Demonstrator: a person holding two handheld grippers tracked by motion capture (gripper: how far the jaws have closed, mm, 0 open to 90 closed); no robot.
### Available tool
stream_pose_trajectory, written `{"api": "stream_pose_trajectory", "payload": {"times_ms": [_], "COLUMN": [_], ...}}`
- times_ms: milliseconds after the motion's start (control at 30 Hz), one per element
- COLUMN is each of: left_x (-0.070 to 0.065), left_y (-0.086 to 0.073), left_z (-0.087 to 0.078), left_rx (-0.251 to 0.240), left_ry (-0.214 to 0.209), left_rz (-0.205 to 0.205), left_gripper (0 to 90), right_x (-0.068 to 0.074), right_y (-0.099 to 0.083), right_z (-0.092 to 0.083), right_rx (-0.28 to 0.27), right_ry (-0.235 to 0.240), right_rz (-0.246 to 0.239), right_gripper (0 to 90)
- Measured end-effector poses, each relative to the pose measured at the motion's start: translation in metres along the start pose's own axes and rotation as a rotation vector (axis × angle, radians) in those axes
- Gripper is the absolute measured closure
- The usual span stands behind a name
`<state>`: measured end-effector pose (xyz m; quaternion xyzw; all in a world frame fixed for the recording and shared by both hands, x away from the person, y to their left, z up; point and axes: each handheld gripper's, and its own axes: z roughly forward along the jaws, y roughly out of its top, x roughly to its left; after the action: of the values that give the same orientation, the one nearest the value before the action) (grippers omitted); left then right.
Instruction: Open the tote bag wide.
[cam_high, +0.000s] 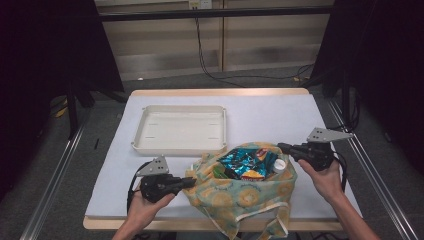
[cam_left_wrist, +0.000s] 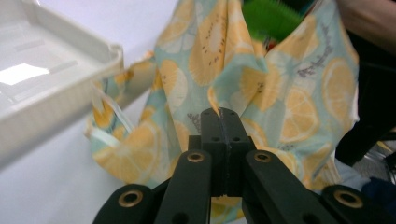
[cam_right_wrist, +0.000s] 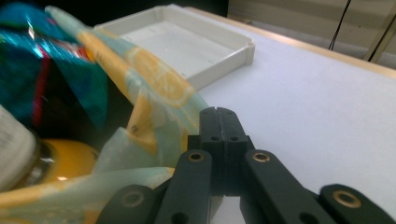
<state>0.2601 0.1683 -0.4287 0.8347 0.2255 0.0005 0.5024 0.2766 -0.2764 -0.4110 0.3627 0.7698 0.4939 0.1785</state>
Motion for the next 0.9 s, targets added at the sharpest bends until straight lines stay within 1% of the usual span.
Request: {"api": "stream_pose_trajectory", "payload": {"times_ms": [67,100,167,267,300,333,367,433,500,533,567,600,667,700,733,767,833,867,900], "left_x": [0.001,0.001,0.003,0.005,0.006,0.006,0.007,0.006,0.007,0.007,0.007,0.005,0.004,0.002,0.002,0.002,0.002,0.001,0.002], "left_y": [-0.003,-0.005,-0.009,-0.015,-0.017,-0.019,-0.021,-0.023,-0.023,-0.022,-0.021,-0.02,-0.019,-0.016,-0.014,-0.013,-0.01,-0.008,-0.006], "left_z": [0.005,0.007,0.009,0.007,0.007,0.006,0.006,0.005,0.004,0.004,0.003,0.002,0.0,-0.002,-0.003,-0.005,-0.01,-0.013,-0.016], "left_rx": [0.033,0.039,0.062,0.059,0.056,0.053,0.05,0.05,0.048,0.041,0.037,0.028,0.019,-0.001,-0.015,-0.034,-0.074,-0.093,-0.105], "left_ry": [0.0,0.001,-0.005,-0.01,-0.014,-0.02,-0.02,-0.021,-0.011,-0.003,0.004,0.003,0.007,0.018,0.022,0.031,0.044,0.06,0.061], "left_rz": [0.01,0.002,0.0,-0.016,-0.017,-0.026,-0.036,-0.032,-0.033,-0.035,-0.035,-0.035,-0.029,-0.029,-0.029,-0.043,-0.057,-0.067,-0.065], "left_gripper": [90.0,90.0,90.0,90.0,90.0,90.0,90.0,90.0,89.0,87.0,83.1,78.3,70.0,65.8,63.6,59.9,49.7,44.3,43.4], "right_x": [0.001,0.002,0.003,0.004,0.003,0.002,0.002,0.004,0.004,0.004,0.004,0.003,0.003,0.003,0.003,0.002,0.0,0.0,-0.001], "right_y": [-0.005,-0.007,-0.01,-0.014,-0.016,-0.018,-0.019,-0.02,-0.021,-0.022,-0.022,-0.022,-0.02,-0.018,-0.017,-0.015,-0.013,-0.012,-0.011], "right_z": [0.006,0.009,0.012,0.015,0.015,0.016,0.018,0.019,0.019,0.019,0.018,0.017,0.013,0.01,0.006,0.001,-0.008,-0.013,-0.018], "right_rx": [0.013,0.026,0.04,0.05,0.048,0.044,0.046,0.053,0.059,0.057,0.054,0.053,0.033,0.025,0.016,0.005,-0.017,-0.026,-0.039], "right_ry": [0.006,0.008,0.011,0.021,0.025,0.033,0.043,0.047,0.052,0.051,0.051,0.052,0.037,0.031,0.02,0.016,0.001,-0.002,-0.012], "right_rz": [-0.004,-0.011,-0.015,-0.016,-0.005,0.013,0.019,0.011,0.003,0.005,0.009,0.0,-0.005,-0.002,-0.003,-0.001,0.014,0.019,0.018], "right_gripper": [90.0,90.0,90.0,90.0,90.0,90.0,90.0,90.0,90.0,90.0,89.9,87.8,78.2,74.2,72.5,70.2,64.0,62.9,60.8]}}
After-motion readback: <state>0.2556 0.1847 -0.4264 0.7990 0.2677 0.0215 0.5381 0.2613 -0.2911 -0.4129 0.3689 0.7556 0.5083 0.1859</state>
